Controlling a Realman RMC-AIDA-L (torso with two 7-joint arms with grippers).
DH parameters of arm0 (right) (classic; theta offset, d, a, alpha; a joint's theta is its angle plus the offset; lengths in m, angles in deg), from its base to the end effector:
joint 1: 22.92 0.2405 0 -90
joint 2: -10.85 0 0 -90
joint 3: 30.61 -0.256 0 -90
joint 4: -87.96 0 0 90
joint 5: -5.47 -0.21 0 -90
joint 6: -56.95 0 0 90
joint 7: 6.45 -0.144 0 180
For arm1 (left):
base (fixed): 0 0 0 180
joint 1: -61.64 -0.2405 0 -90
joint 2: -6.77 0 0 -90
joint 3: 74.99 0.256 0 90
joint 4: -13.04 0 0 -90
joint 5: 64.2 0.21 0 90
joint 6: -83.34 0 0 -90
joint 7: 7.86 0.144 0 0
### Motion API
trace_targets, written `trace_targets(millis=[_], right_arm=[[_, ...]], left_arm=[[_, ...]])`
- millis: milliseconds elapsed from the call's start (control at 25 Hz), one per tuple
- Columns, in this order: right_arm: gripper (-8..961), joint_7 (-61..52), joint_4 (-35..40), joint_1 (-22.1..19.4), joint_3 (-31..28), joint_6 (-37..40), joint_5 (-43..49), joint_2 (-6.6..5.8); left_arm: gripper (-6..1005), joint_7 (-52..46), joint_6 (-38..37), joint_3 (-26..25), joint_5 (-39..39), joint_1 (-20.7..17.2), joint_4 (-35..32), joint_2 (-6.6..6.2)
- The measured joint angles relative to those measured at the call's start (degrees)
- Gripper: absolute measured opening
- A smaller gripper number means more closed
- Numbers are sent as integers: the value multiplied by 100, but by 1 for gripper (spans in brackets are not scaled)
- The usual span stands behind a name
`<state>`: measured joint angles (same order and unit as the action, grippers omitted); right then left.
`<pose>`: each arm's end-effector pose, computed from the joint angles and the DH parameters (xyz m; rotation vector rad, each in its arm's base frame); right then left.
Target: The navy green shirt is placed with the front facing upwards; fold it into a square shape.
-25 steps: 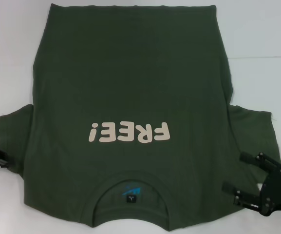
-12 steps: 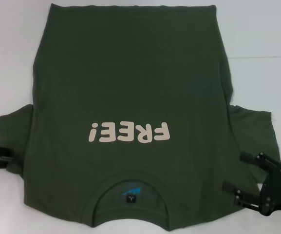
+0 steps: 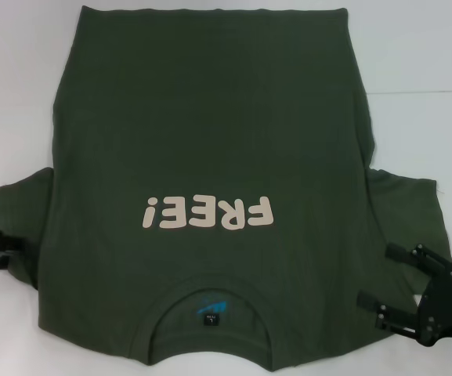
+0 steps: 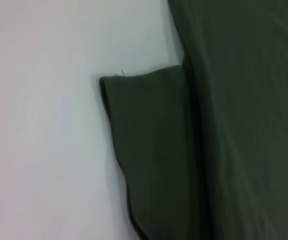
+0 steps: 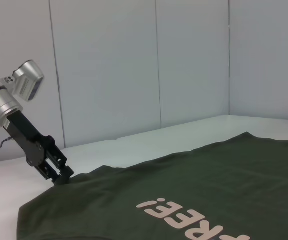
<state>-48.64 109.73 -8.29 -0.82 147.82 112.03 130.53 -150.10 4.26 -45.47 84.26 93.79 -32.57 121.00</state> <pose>0.3384 0.2321 -0.0196 -2.4005 0.4439 0.7965 -0.3488 0.3449 0.0664 -1.9180 -1.8652 -0.1758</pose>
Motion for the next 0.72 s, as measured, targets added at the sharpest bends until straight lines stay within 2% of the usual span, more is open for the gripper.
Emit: trace_targets(millis=[720], right_arm=[[926,0,-1,37,-9,0,-4,-6]], left_arm=[[538,-154,166,185,342,164,-31,61]])
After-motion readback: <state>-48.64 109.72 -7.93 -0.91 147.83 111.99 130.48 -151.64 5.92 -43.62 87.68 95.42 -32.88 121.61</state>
